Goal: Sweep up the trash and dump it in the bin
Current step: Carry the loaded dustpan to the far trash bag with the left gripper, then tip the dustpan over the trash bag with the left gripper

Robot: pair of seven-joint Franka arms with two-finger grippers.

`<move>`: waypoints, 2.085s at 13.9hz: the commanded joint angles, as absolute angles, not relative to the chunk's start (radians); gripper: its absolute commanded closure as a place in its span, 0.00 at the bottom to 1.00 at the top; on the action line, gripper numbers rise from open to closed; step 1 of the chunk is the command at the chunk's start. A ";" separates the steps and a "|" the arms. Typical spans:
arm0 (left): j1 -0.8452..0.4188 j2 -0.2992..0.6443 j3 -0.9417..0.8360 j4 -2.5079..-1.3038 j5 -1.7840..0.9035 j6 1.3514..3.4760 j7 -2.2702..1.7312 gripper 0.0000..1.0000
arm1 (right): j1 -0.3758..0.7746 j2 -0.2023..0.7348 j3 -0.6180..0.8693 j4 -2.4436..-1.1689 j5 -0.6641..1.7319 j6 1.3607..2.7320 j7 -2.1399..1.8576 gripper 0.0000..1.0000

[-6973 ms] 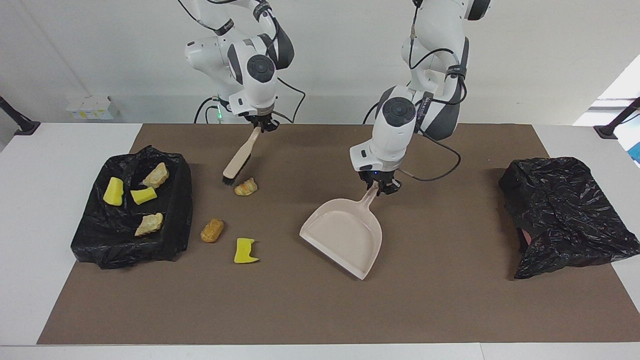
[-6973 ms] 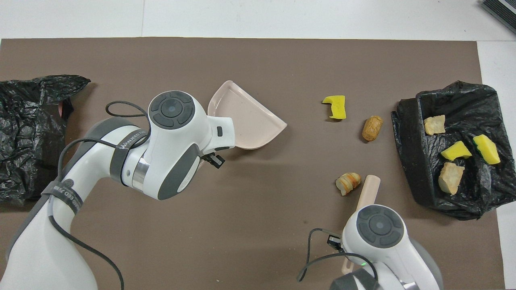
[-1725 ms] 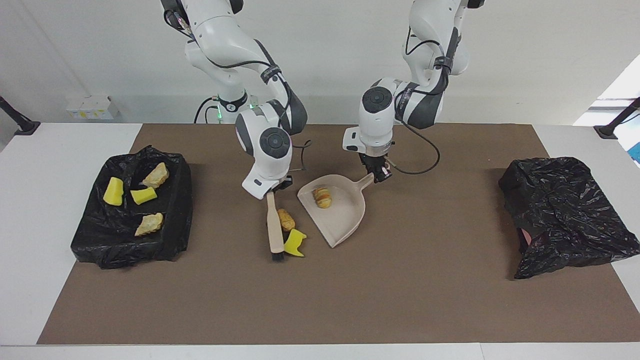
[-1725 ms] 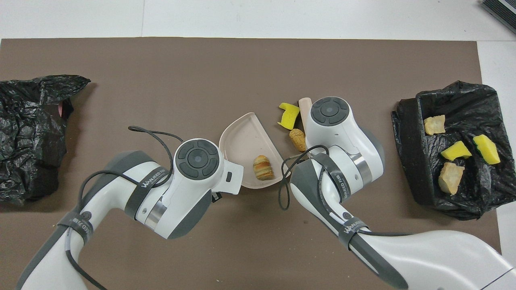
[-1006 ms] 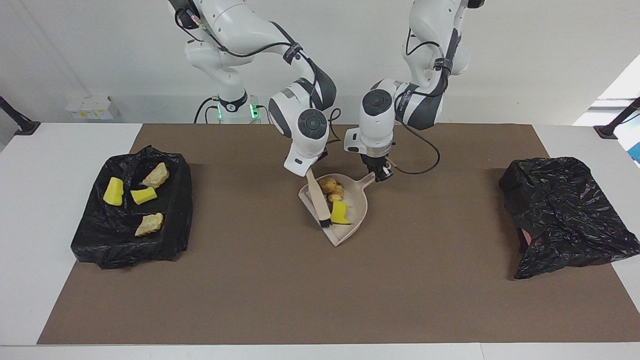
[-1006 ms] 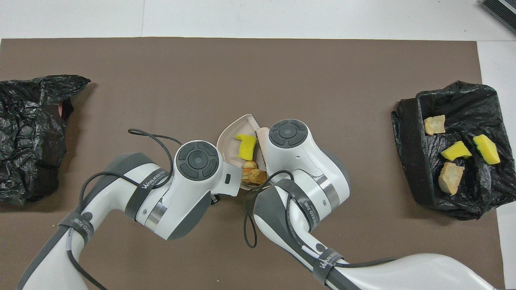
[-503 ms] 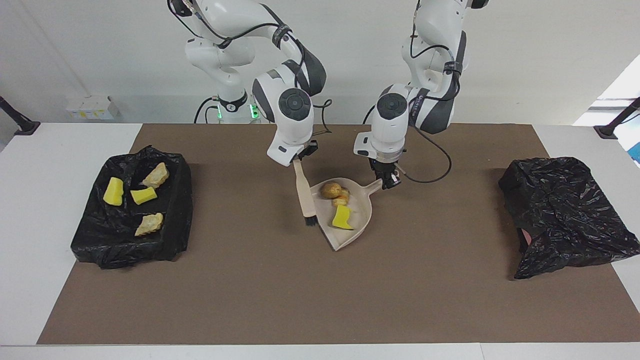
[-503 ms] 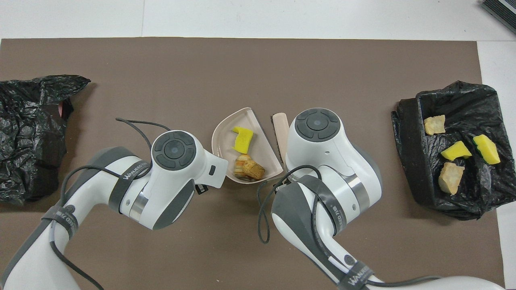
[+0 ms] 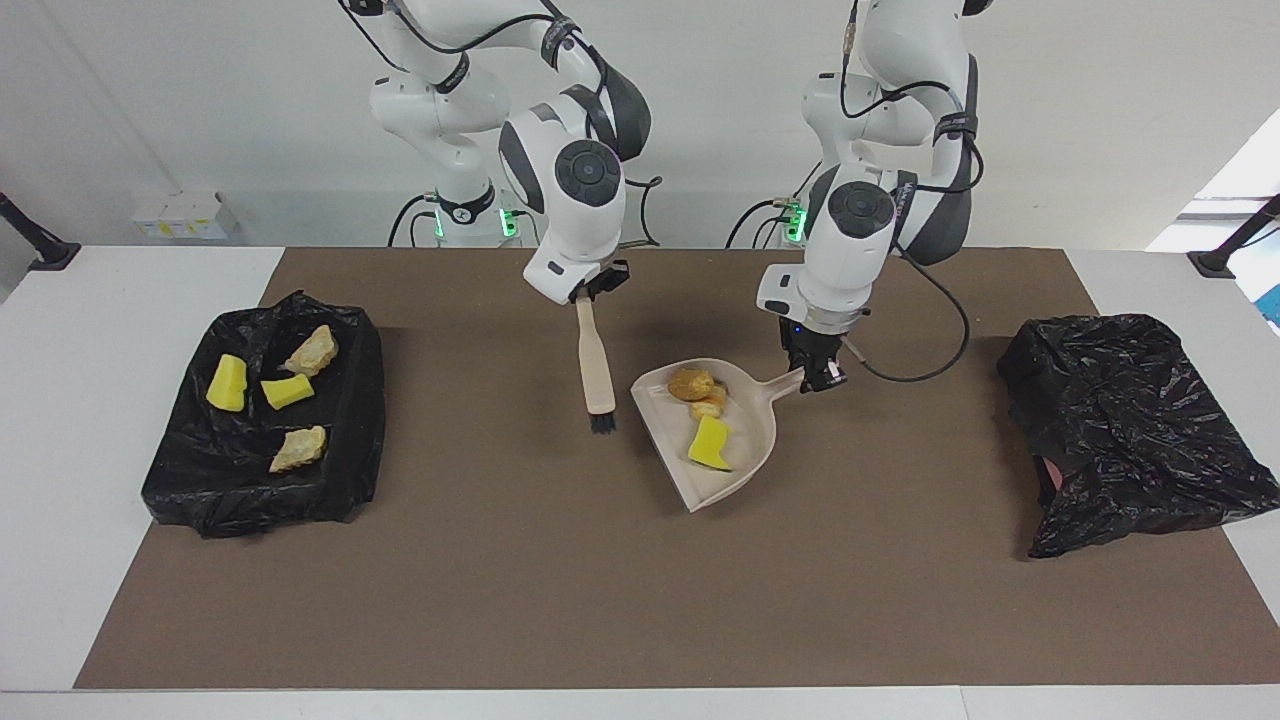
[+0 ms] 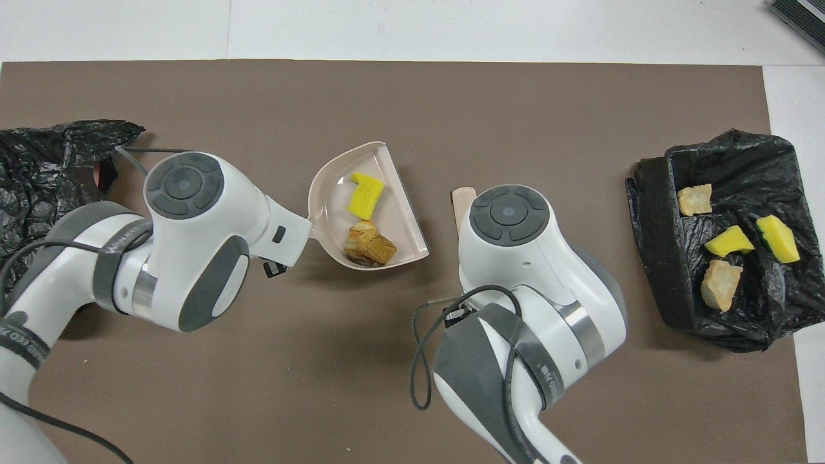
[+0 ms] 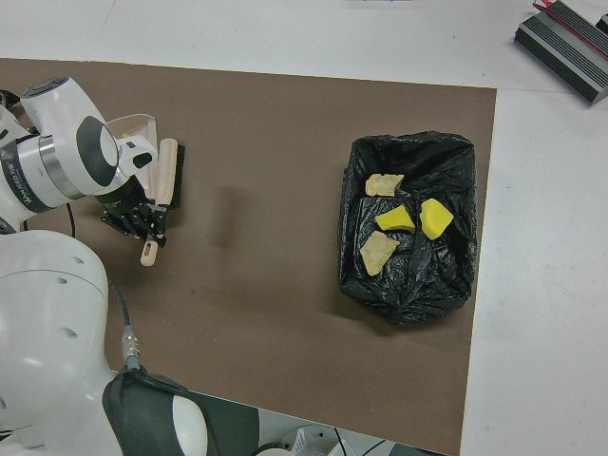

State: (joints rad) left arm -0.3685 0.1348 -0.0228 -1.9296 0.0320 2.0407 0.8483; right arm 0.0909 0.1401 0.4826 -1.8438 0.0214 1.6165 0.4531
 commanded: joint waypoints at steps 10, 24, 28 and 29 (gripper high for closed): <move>0.020 0.141 -0.031 -1.684 -0.037 1.801 1.448 1.00 | 0.189 -0.086 0.486 -2.189 0.372 1.806 0.544 1.00; 0.486 0.143 -0.020 -1.666 0.184 1.934 1.991 1.00 | 0.370 0.011 0.486 -2.220 0.275 1.824 0.679 1.00; 0.497 0.192 -0.017 -1.615 0.358 2.000 1.974 1.00 | 0.385 0.026 0.486 -2.221 0.276 1.861 0.736 1.00; 0.489 0.196 -0.018 -1.617 0.415 2.003 1.954 1.00 | 0.385 0.037 0.486 -2.221 0.276 1.864 0.735 1.00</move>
